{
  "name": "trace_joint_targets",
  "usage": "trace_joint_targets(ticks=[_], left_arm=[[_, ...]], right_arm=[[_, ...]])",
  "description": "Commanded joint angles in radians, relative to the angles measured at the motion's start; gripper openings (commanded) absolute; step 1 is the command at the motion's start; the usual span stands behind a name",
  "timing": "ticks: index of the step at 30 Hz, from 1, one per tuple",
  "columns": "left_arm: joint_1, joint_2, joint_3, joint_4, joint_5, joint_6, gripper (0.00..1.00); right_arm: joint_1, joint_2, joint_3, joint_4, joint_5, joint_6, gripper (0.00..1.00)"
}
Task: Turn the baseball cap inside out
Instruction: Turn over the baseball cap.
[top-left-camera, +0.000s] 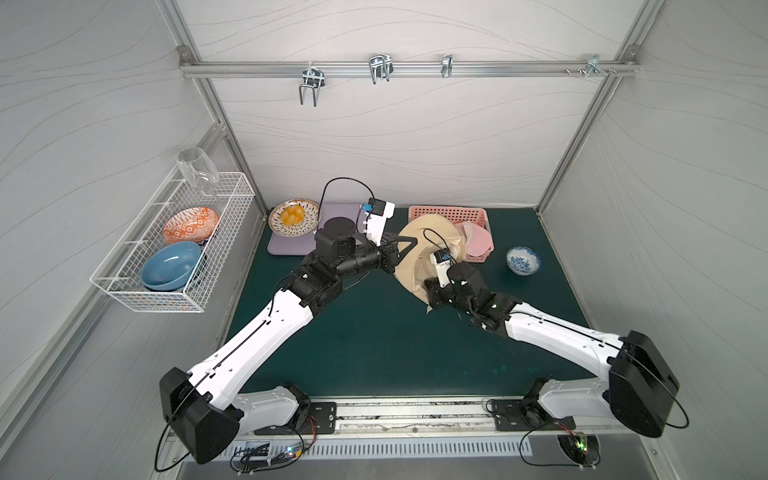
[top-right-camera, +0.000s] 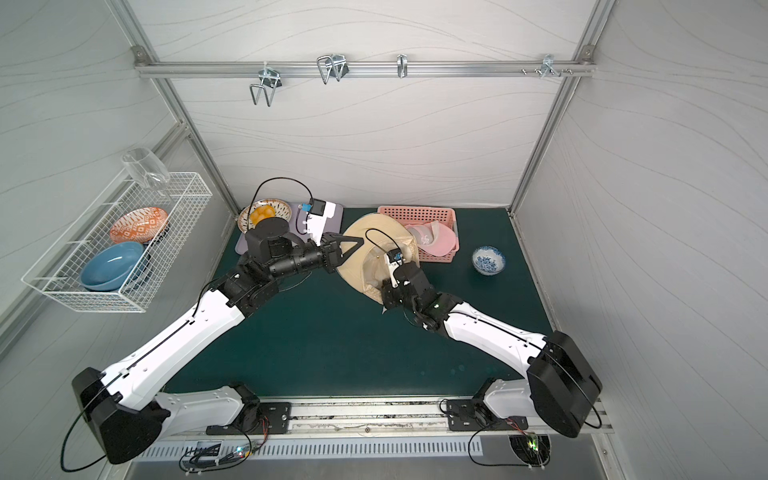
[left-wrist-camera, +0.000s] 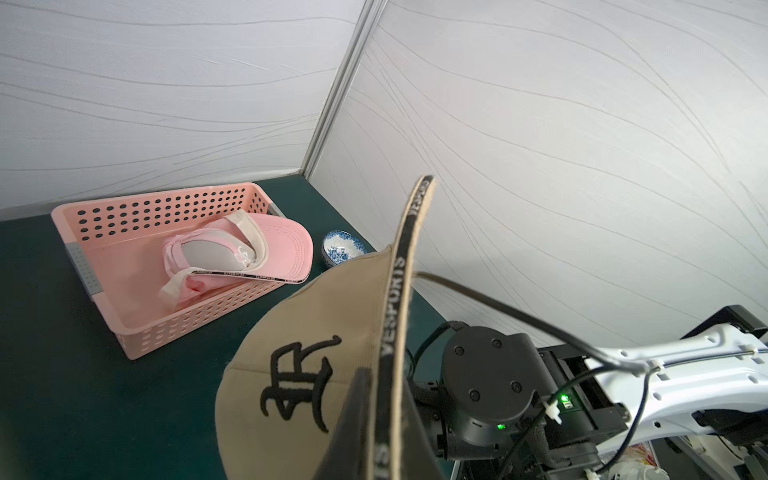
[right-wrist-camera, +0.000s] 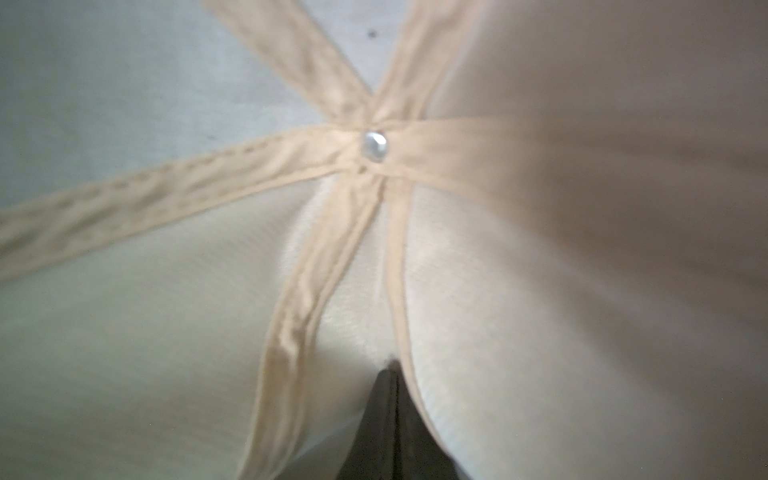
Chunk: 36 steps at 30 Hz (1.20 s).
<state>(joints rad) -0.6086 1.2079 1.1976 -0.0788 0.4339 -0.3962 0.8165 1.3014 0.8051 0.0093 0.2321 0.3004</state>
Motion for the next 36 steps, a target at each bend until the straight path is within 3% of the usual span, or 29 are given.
trace_joint_targets(ticks=[1,6,14,23,29,32,36], left_arm=[[0.003,-0.066,0.029,0.041,-0.044,0.012,0.00],[0.004,-0.062,0.022,0.010,-0.083,0.067,0.00],[0.004,-0.023,0.026,0.021,-0.018,0.041,0.00],[0.003,-0.007,0.066,-0.074,0.020,0.016,0.00],[0.003,-0.032,0.069,-0.103,-0.033,0.029,0.00],[0.003,-0.041,0.075,-0.112,-0.064,0.041,0.00],[0.003,-0.045,0.064,-0.119,-0.110,0.078,0.00]], right_arm=[[-0.024,-0.044,-0.005,-0.081,0.049,0.000,0.15],[-0.029,-0.186,-0.022,-0.050,-0.190,-0.084,0.35],[-0.052,-0.269,-0.024,0.037,-0.242,-0.116,0.37],[-0.070,-0.180,-0.088,0.305,-0.034,-0.190,0.29],[-0.104,-0.081,0.000,0.055,0.181,-0.056,0.25],[-0.110,-0.069,-0.012,-0.009,0.237,0.014,0.29],[-0.114,-0.104,-0.024,-0.022,0.108,0.002,0.38]])
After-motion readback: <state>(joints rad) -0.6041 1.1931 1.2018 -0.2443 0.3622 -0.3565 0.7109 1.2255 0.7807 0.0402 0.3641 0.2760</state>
